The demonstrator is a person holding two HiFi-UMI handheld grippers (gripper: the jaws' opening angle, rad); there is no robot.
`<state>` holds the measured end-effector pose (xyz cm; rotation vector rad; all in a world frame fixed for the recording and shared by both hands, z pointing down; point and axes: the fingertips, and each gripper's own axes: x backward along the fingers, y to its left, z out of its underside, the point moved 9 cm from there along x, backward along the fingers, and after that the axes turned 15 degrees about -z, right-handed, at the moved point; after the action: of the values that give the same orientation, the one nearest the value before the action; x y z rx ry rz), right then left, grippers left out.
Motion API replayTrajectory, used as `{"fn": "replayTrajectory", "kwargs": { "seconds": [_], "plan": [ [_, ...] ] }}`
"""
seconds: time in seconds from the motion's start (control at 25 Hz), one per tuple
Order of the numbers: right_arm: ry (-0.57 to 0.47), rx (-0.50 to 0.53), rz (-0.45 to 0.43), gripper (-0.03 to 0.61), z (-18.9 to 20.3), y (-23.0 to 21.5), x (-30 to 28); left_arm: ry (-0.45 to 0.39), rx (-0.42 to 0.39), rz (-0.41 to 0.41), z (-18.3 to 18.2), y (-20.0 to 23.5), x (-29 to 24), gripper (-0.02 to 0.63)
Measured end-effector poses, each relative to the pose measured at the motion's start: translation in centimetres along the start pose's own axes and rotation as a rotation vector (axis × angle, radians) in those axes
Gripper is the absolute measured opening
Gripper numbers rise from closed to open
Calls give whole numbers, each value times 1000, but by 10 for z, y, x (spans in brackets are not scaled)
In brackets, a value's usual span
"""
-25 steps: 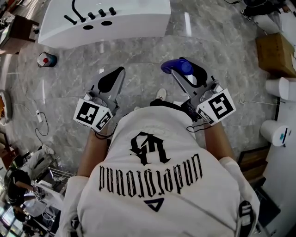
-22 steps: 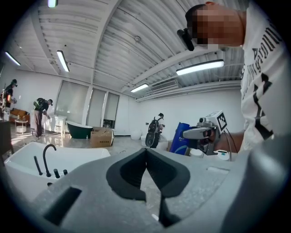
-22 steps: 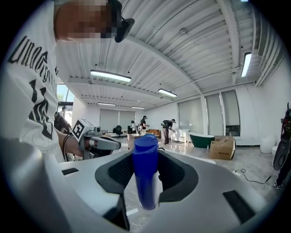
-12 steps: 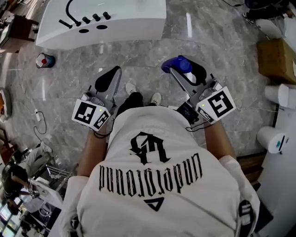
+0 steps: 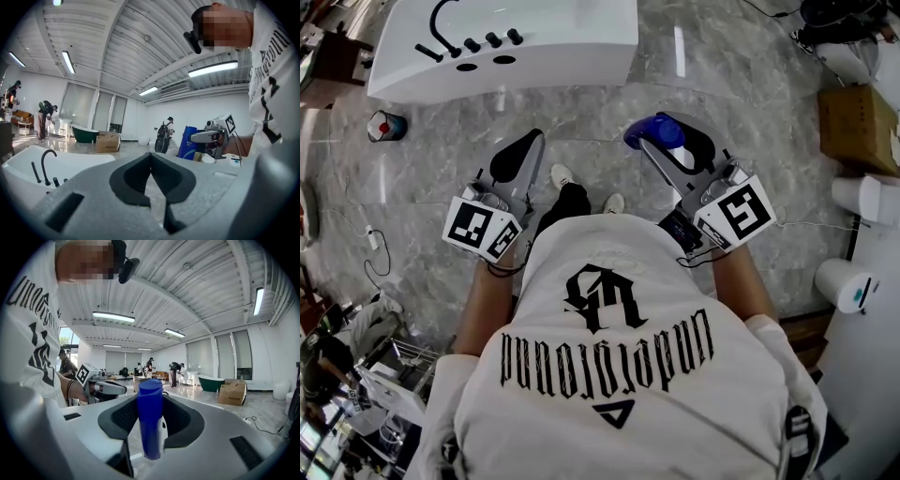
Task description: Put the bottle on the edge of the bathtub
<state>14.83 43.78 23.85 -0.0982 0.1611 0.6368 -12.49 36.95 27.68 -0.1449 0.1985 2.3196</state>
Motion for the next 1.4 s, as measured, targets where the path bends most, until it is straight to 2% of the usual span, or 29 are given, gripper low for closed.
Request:
{"fn": "replayTrajectory", "kwargs": {
  "seconds": [0.28, 0.8, 1.12, 1.4],
  "plan": [
    [12, -13, 7, 158, -2, -23, -37, 5, 9, 16, 0, 35, -19, 15],
    [25, -13, 80, 158, -36, -66, -144, -29, 5, 44, -27, 161, -46, 15],
    [22, -8, 96, 158, -47, -76, -190, -26, -16, 75, -32, 207, -49, 15],
    [43, -8, 67, 158, -49, -91, -218, -5, -4, 50, -27, 228, -50, 15]
  ]
}}
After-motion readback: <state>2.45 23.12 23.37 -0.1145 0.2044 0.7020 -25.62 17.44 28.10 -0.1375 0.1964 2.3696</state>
